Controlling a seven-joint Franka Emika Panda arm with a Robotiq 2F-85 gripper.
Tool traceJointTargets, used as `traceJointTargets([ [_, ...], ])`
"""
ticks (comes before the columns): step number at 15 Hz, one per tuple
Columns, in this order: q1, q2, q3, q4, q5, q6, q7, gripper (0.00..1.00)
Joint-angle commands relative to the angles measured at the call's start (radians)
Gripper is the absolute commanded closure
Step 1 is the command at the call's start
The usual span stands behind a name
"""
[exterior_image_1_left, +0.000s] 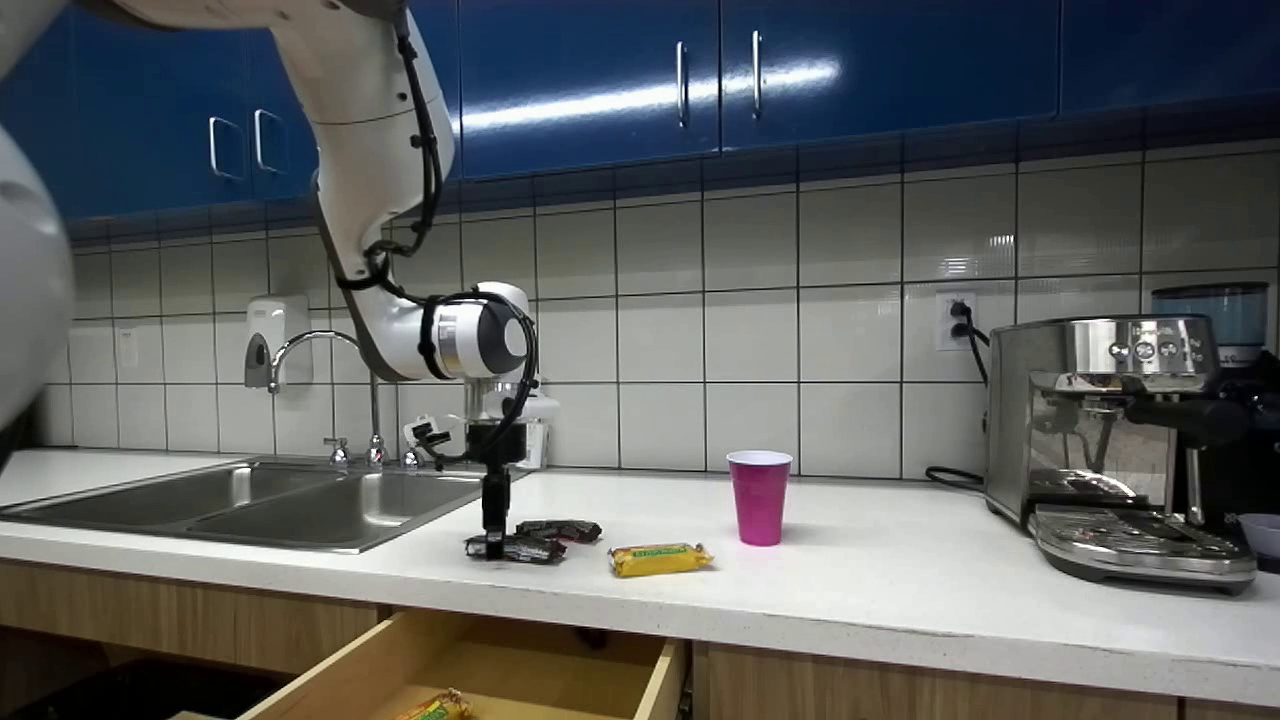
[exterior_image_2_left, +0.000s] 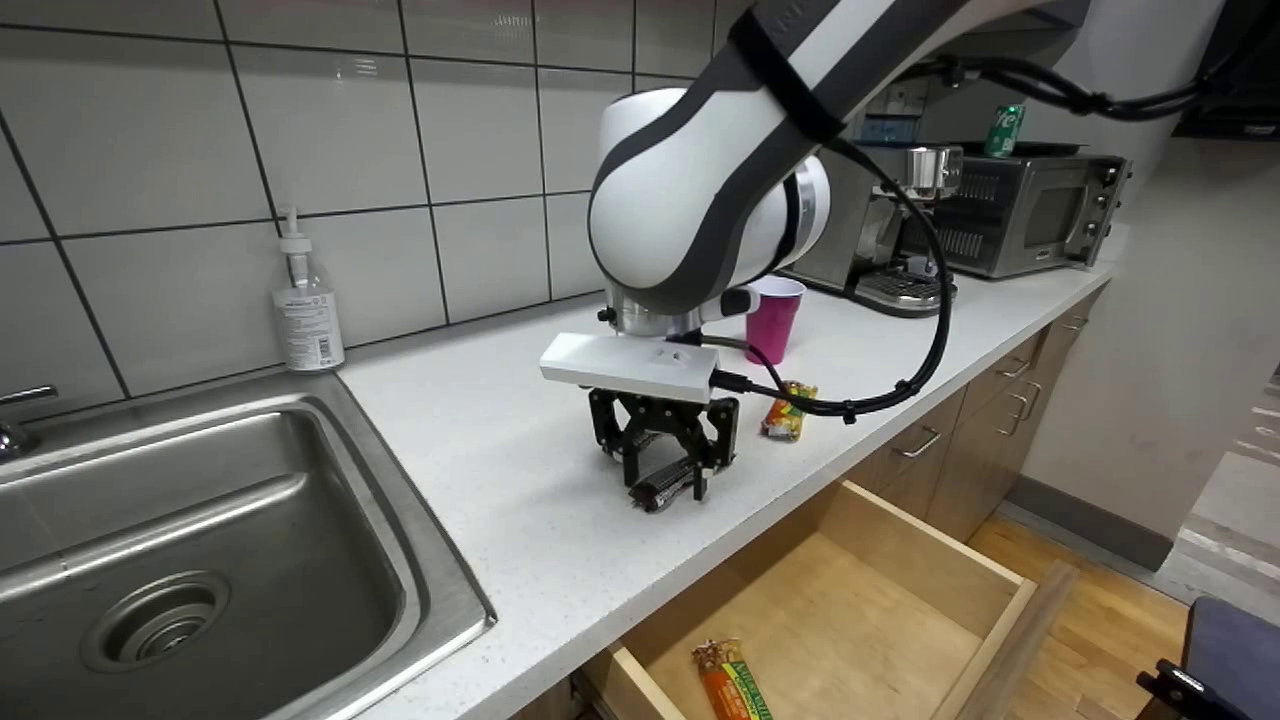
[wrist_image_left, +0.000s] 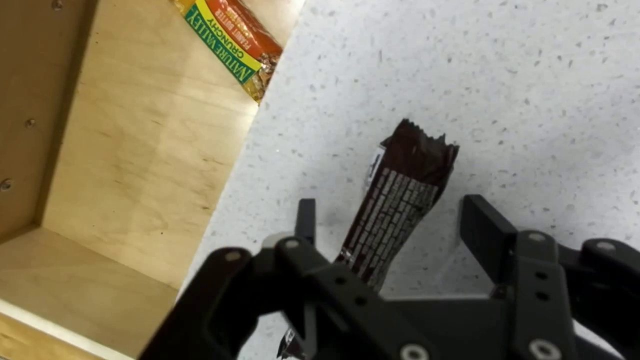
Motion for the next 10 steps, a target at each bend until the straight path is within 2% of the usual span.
traceJointTargets([
  [1, -0.007, 0.009, 0.003, 0.020, 0.016, -0.001, 0.011, 0.55],
  [7, -0.003, 0.000, 0.003, 0.020, 0.012, -0.001, 0.009, 0.99],
  [10, 0.004, -0.033, 0.000, -0.001, 0.001, 0.007, 0.011, 0.96],
])
